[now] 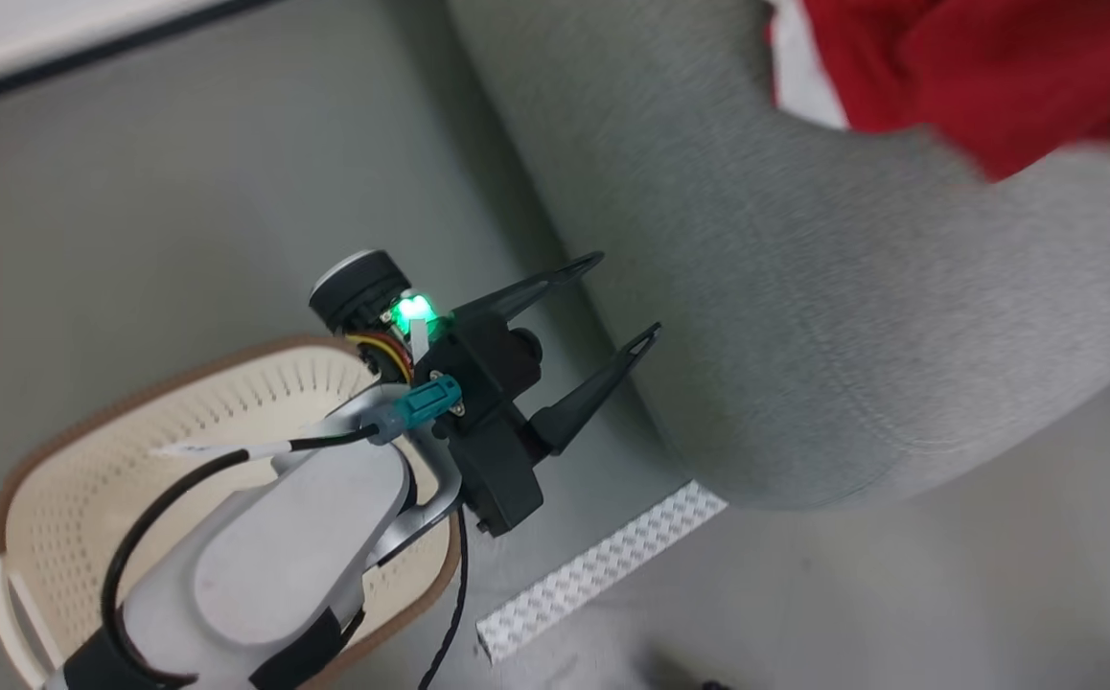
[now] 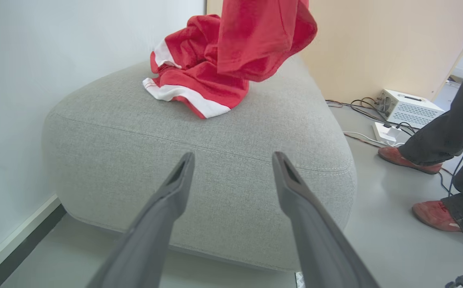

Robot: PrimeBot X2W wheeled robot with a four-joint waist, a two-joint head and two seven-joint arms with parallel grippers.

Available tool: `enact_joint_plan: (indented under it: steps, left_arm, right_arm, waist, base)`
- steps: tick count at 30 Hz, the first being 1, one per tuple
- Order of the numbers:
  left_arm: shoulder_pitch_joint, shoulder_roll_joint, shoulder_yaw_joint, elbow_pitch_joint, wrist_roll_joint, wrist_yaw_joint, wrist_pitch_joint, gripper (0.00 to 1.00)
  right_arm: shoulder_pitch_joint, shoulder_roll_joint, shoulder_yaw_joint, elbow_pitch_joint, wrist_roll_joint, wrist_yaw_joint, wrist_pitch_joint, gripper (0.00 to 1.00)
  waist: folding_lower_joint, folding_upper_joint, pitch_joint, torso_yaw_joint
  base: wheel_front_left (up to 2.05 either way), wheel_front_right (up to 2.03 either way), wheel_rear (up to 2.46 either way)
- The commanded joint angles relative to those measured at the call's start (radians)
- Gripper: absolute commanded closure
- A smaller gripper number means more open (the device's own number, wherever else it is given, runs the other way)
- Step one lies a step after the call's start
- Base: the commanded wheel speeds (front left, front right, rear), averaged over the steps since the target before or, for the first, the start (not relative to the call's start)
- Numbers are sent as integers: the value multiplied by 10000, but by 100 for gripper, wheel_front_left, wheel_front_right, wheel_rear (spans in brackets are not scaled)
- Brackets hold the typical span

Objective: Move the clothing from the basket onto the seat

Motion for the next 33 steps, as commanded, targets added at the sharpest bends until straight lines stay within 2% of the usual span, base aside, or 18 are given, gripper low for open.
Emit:
enact_joint_plan:
  steps: [1, 11, 15, 19, 25, 30, 33]
  left_arm:
    - [-162, 62, -12, -79, 55, -31, 29, 0]
    - [-376, 479, -141, -577, 50, -20, 214, 0]
    - [-210, 772, -186, -700, -25, -12, 449, 0]
    - [-265, 958, -216, -936, 1, 5, 586, 0]
    - [-269, 1045, -260, -1201, 16, 96, 835, 0]
    - [-213, 1161, -205, -1313, -56, 240, 953, 0]
    - [-44, 1234, -168, -1339, -112, 334, 929, 0]
  right_arm:
    - [-298, -252, -59, 16, 128, -6, -3, 100]
    - [-2738, -2234, -660, 1363, 627, -6, -2, 100]
    - [-3045, -2487, -688, 2127, 573, -6, 0, 100]
    - [-2983, -2026, -577, 3208, 666, -6, 0, 100]
    - [-2592, -709, 105, 5000, 486, -6, -5, 100]
    - [-2737, 514, 610, 6440, 1237, -6, -1, 100]
    - [-2828, 892, 950, 7169, 1607, -6, 107, 100]
  waist:
    - [-2, -2, 1176, 691]
    - [-2, -2, 2363, 1340]
    - [-2, -2, 2589, 1425]
    - [-2, -2, 2798, 1442]
    - [-2, -2, 2988, 1362]
    - [-2, -2, 2929, 1250]
    - [-2, -2, 2796, 1174]
  base:
    - [0, 0, 0]
    - [0, 0, 0]
    - [0, 0, 0]
    - [0, 0, 0]
    - [0, 0, 0]
    - [0, 0, 0]
    - [0, 0, 0]
